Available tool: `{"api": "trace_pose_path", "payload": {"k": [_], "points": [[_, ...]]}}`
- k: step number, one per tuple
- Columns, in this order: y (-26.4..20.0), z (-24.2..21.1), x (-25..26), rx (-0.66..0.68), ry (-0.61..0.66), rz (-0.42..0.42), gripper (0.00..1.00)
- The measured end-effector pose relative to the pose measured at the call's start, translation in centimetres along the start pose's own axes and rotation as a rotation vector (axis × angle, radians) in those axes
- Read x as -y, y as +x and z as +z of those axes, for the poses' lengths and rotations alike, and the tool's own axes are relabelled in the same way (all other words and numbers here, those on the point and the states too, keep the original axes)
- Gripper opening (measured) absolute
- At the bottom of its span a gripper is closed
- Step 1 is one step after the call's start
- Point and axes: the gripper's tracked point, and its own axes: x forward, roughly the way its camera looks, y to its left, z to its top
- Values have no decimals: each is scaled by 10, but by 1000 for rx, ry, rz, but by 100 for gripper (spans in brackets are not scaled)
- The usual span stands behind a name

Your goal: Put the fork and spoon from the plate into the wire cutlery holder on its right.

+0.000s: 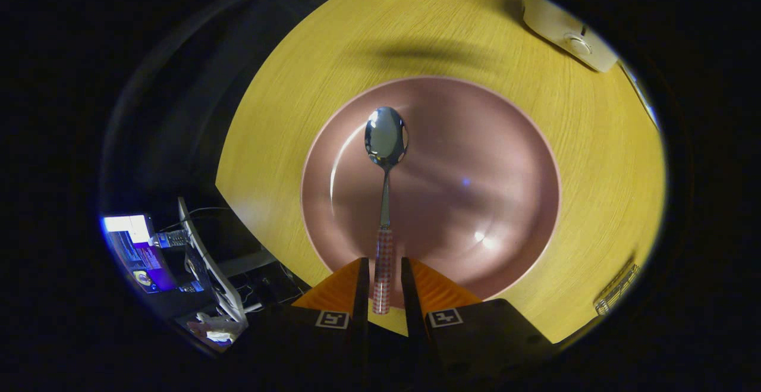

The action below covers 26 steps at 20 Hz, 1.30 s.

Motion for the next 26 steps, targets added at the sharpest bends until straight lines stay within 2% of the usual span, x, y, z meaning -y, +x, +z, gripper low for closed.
{"api": "trace_pose_path", "payload": {"k": [1, 2, 3, 4, 9, 13, 19, 26], "points": [[3, -1, 0, 1, -8, -1, 33], [-1, 3, 2, 1, -4, -5, 16], [-3, 5, 4, 7, -6, -6, 15], [-3, 8, 6, 22, -6, 0, 10], [-58, 3, -2, 80, 37, 138, 9], [-121, -12, 29, 140, 46, 180, 9], [-209, -54, 86, 231, 85, 170, 9], [-269, -127, 172, 272, 240, 122, 9]]}}
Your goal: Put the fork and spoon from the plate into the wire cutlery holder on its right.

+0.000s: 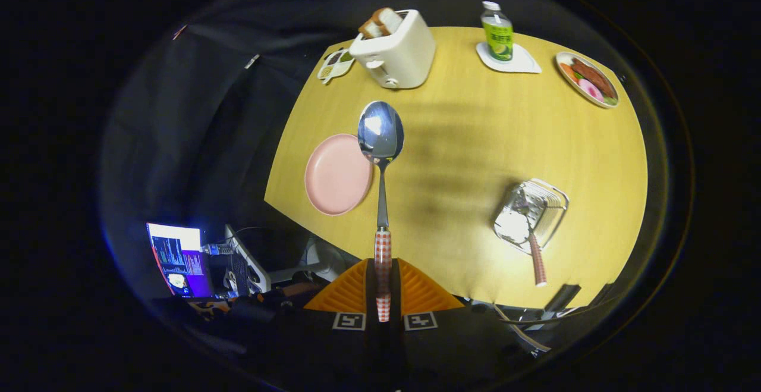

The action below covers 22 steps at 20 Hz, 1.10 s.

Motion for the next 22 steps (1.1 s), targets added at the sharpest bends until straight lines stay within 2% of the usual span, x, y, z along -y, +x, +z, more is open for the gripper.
{"api": "trace_pose_path", "payload": {"k": [5, 11, 16, 22], "points": [[-37, -33, 65, -87, 50, -100, 9], [-48, -67, 122, -375, 33, -215, 8], [-39, -69, 139, -615, 45, -249, 9], [-22, -50, 143, -847, 152, -288, 9]]}}
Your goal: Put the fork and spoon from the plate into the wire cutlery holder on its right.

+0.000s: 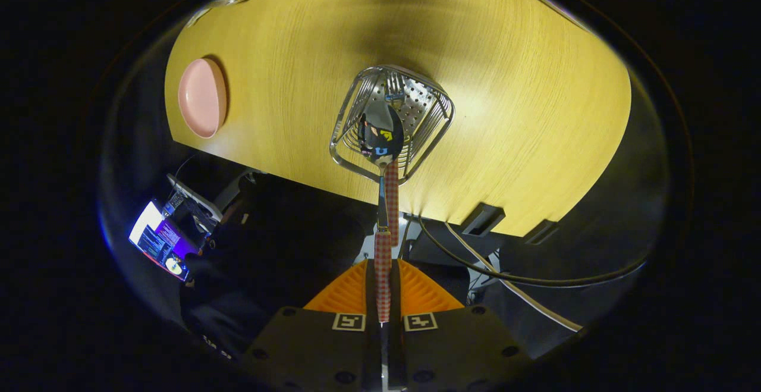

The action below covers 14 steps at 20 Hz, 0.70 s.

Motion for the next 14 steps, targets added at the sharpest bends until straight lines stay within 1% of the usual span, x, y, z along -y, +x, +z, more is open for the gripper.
{"api": "trace_pose_path", "payload": {"k": [7, 11, 13, 14], "points": [[6, 38, 0, -56, 50, 8, 9], [11, 52, -2, -21, 62, 31, 13], [9, 59, 3, 35, 33, 25, 21], [8, 65, 3, 89, 25, 29, 35]]}}
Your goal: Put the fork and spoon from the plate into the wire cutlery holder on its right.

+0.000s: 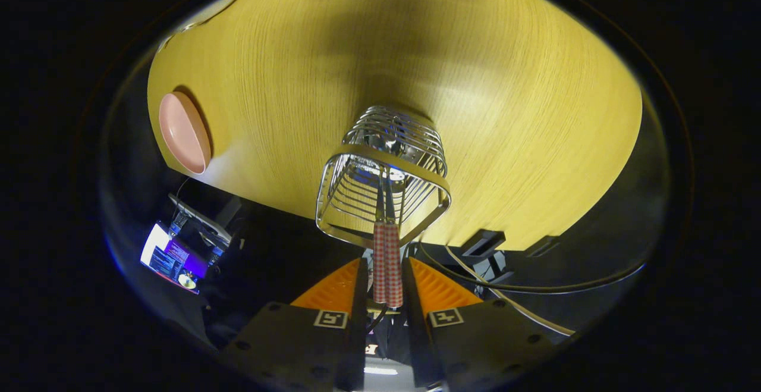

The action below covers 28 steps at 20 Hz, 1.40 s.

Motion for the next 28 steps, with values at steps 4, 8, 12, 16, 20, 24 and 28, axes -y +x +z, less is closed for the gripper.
{"api": "trace_pose_path", "payload": {"k": [4, 8, 12, 16, 20, 24, 28], "points": [[-17, 13, -12, 262, -42, 79, 64], [-36, 10, -7, 578, -111, 12, 98], [-84, -3, -27, 904, -111, 3, 99], [-144, -35, -56, 1171, -127, 51, 100], [-166, -63, -64, 1307, -151, 27, 99], [-184, -84, -72, 1462, -187, 10, 99], [-206, -94, -75, 1632, -224, -37, 99]]}}
